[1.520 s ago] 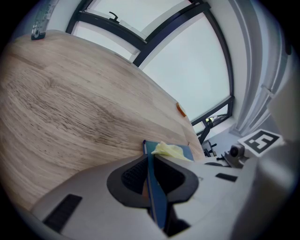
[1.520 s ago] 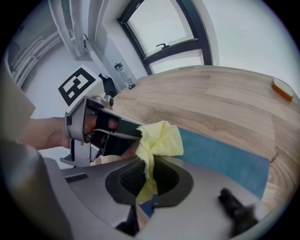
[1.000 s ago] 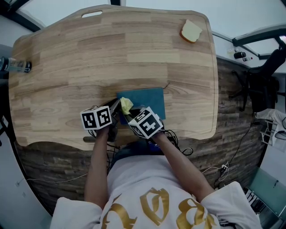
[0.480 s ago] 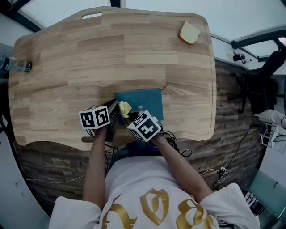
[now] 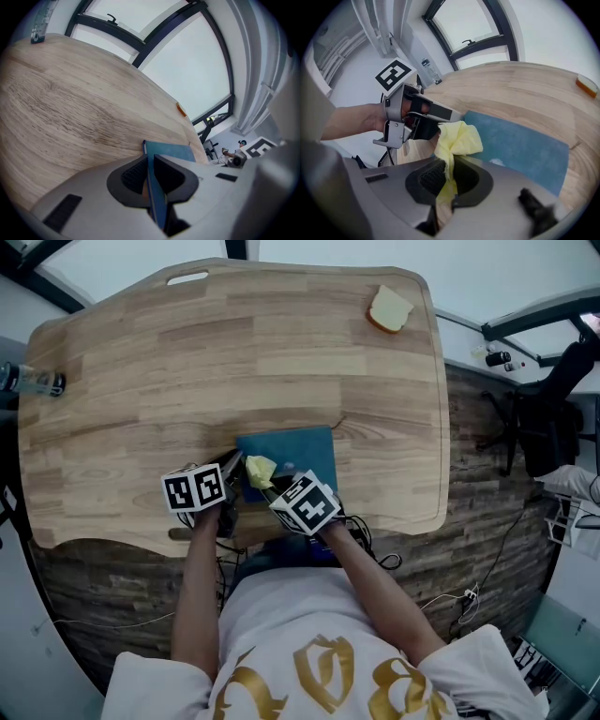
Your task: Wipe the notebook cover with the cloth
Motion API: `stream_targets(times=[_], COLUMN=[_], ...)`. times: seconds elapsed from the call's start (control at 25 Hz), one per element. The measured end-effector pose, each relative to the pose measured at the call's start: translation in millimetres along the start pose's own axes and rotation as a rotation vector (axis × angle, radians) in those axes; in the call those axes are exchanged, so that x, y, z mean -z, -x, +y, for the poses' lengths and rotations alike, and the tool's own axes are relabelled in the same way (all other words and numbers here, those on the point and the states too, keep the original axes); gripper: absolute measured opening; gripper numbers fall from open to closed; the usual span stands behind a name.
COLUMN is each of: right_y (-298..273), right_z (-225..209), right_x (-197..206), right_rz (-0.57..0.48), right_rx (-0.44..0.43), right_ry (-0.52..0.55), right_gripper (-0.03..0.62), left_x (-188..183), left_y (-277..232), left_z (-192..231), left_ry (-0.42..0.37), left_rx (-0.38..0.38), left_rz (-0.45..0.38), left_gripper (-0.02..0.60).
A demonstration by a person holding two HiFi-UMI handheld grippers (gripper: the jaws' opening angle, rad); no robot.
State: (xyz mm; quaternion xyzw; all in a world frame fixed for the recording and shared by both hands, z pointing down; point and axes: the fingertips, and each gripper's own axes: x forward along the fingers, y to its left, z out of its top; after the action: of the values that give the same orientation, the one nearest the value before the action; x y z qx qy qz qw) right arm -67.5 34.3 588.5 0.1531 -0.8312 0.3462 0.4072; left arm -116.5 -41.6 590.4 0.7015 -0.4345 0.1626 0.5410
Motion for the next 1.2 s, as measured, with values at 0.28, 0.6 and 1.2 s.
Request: stream_targets(times=[0.28, 0.6, 1.2], right_y=[5.8, 13.5, 32.4], right_z=[-5.8, -14.1, -32.6], right_x=[6.0, 11.8, 26.4], right_rz=[-0.011, -0.039, -0.078], right_rx=[0.008, 0.038, 0.116], right_ry=[-0.030, -0.078, -0.132], right_gripper=[0.038, 0.038, 0.038], left_x=[0.5, -0.3, 0.3], left_y=[-0.8, -0.1, -0.4], left_z=[-0.4, 1.0, -0.2], left_ry=[-0.005, -0.011, -0.018], left_rx=[-0.005, -0.009, -0.017], left_rz=[-0.002, -0.007, -0.011], left_gripper=[0.052, 0.052, 0.052])
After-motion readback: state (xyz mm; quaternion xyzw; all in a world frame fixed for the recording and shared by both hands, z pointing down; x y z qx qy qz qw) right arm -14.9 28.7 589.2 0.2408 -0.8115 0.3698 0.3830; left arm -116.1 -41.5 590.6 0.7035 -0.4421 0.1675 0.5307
